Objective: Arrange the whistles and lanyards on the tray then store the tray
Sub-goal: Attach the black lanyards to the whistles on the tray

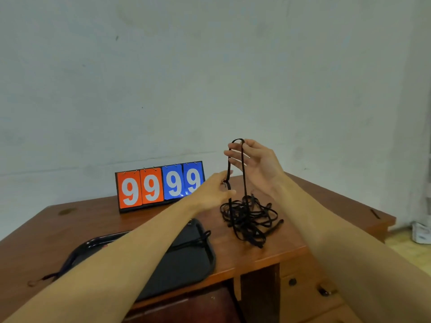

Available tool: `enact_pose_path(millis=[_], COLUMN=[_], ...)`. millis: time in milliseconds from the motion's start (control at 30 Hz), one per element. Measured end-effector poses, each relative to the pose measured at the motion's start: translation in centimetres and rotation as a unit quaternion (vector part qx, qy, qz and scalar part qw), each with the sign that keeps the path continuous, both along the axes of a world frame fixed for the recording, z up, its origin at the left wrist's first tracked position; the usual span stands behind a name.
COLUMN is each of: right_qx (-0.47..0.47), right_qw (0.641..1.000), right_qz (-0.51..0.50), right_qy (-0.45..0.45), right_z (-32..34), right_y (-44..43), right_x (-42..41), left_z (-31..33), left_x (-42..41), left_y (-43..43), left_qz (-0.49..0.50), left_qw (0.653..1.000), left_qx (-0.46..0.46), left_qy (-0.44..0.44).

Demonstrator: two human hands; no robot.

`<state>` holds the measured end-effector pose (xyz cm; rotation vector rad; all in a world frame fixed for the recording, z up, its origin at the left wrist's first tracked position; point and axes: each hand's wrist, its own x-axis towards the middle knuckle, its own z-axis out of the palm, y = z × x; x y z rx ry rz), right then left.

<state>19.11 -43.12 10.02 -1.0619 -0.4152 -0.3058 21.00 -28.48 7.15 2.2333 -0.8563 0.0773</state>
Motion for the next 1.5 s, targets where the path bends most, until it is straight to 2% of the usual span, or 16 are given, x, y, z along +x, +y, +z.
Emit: enact_pose_path(millis=[133, 267, 433, 567, 700, 833, 933, 1000, 1100, 1200, 1300, 1500], right_qx=[-0.004, -0.005, -0.124, -0.185, -0.227, -0.282, -0.305, -0.389, -0.549, -0.645, -0.662, -0.708], right_qw=[1.000, 0.997, 0.976, 0.970, 0.961, 0.948, 0.944, 0.916, 0.829, 0.754, 0.733, 0.694], right_qz=[0.005, -0.054, -0.118, -0.018, 0.079, 0.101, 0.068, -0.009, -0.101, -0.128, -0.153, -0.127], right_qy=[0.015, 0.061, 0.137, 0.158, 0.134, 0.105, 0.105, 0.097, 0.022, -0.015, -0.009, 0.004], right_z=[0.0, -1.2, -3.1, -3.5, -3.1, -3.3, -4.1, -5.1, -7.7, -10.6, -12.6, -15.0], right_y=[-0.8, -1.3, 1.7, 5.8, 9.6, 13.3, 15.2, 16.2, 17.3, 17.7, 18.3, 19.8], right_x=[-0.7, -0.3, 0.7, 0.7, 0.4, 0.1, 0.7, 1.1, 2.3, 3.3, 4.0, 5.4], left_z=[0.1, 0.7, 3.5, 5.2, 5.5, 4.5, 2.9, 1.5, -1.6, -5.6, -8.5, -11.3], left_x=[0.2, -0.1, -0.9, -1.7, -2.0, -1.9, -1.9, -2.1, -2.3, -2.6, -2.3, -1.0], left_y=[0.2, 1.9, 5.2, 7.8, 11.4, 16.0, 19.3, 21.6, 25.1, 28.0, 30.5, 33.5], left_qz=[-0.032, -0.003, 0.028, 0.060, 0.106, 0.137, 0.162, 0.180, 0.202, 0.208, 0.230, 0.303], left_qw=[0.999, 0.999, 0.990, 0.985, 0.980, 0.980, 0.979, 0.976, 0.972, 0.961, 0.953, 0.929], left_qx=[0.016, 0.010, 0.093, 0.107, 0.123, 0.107, 0.103, 0.111, 0.117, 0.181, 0.199, 0.195], left_qy=[-0.010, -0.033, -0.104, -0.124, -0.114, -0.093, -0.072, -0.059, -0.028, -0.002, 0.000, -0.082])
